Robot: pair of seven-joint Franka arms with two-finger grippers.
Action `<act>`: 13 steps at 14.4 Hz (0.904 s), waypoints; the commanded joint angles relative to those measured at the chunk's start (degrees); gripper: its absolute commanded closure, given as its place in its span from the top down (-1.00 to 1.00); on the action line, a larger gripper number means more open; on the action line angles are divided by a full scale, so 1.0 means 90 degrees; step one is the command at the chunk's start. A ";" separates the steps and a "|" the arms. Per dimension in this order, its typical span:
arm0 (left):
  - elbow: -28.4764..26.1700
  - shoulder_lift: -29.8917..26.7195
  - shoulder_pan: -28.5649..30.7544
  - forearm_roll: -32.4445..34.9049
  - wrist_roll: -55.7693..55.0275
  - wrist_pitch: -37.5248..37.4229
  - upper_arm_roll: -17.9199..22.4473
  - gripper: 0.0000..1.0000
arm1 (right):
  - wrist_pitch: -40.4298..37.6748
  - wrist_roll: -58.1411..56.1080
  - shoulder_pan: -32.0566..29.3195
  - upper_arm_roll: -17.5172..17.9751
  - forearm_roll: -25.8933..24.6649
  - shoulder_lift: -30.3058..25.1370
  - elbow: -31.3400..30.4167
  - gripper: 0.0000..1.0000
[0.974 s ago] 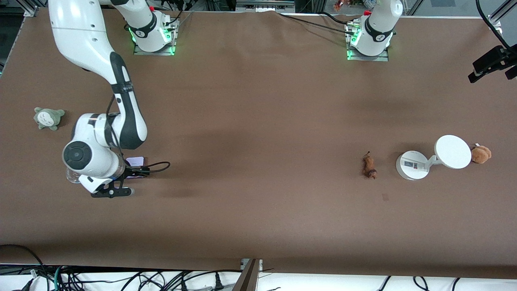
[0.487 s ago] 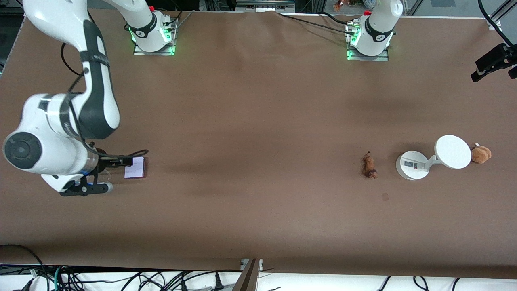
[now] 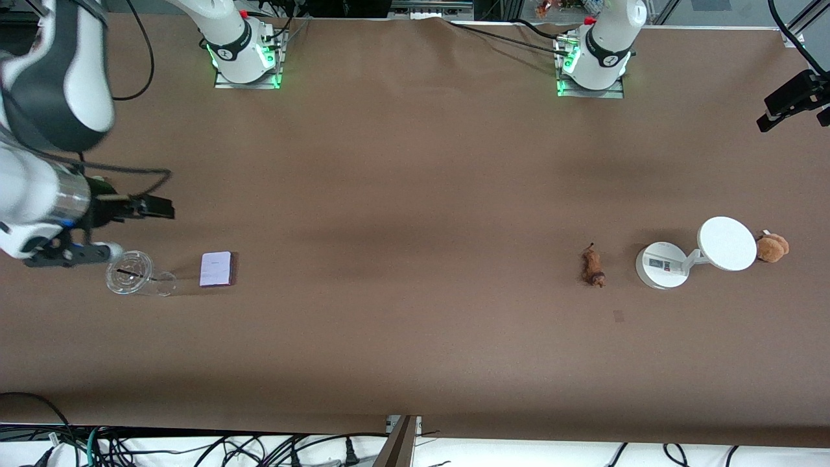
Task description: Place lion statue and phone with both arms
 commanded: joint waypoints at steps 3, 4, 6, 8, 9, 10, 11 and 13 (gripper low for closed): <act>0.0146 0.0085 0.0102 0.0014 0.0035 0.0049 -0.0024 1.00 | -0.0195 -0.0005 -0.0788 0.1187 -0.0640 -0.1210 -0.1011 1.00; 0.0146 0.0085 0.0102 -0.0006 0.0035 0.0049 -0.0024 1.00 | -0.0185 0.0005 -0.0848 0.1266 -0.0698 -0.1299 -0.1080 1.00; 0.0146 0.0085 0.0102 0.0014 0.0025 0.0049 -0.0034 1.00 | -0.0253 -0.0034 -0.0897 0.1461 -0.0737 -0.1610 -0.1217 1.00; 0.0156 0.0076 0.0102 0.0004 0.0026 0.0049 -0.0034 1.00 | -0.0214 -0.0044 -0.1208 0.1638 -0.0747 -0.1797 -0.1218 1.00; 0.0156 0.0076 0.0102 -0.0015 0.0025 0.0049 -0.0044 1.00 | -0.0195 -0.0044 -0.1229 0.1638 -0.0747 -0.1914 -0.1217 1.00; 0.0165 0.0076 0.0102 -0.0016 0.0016 0.0049 -0.0063 1.00 | -0.0281 -0.0063 -0.1239 0.1638 -0.0757 -0.2002 -0.1208 1.00; 0.0156 0.0076 0.0102 -0.0016 0.0016 0.0049 -0.0073 1.00 | -0.0340 -0.0044 -0.1258 0.1629 -0.0786 -0.2099 -0.1275 1.00; 0.0165 0.0076 0.0102 -0.0006 0.0016 0.0049 -0.0073 1.00 | -0.0263 -0.0063 -0.1414 0.1638 -0.0825 -0.2061 -0.1335 1.00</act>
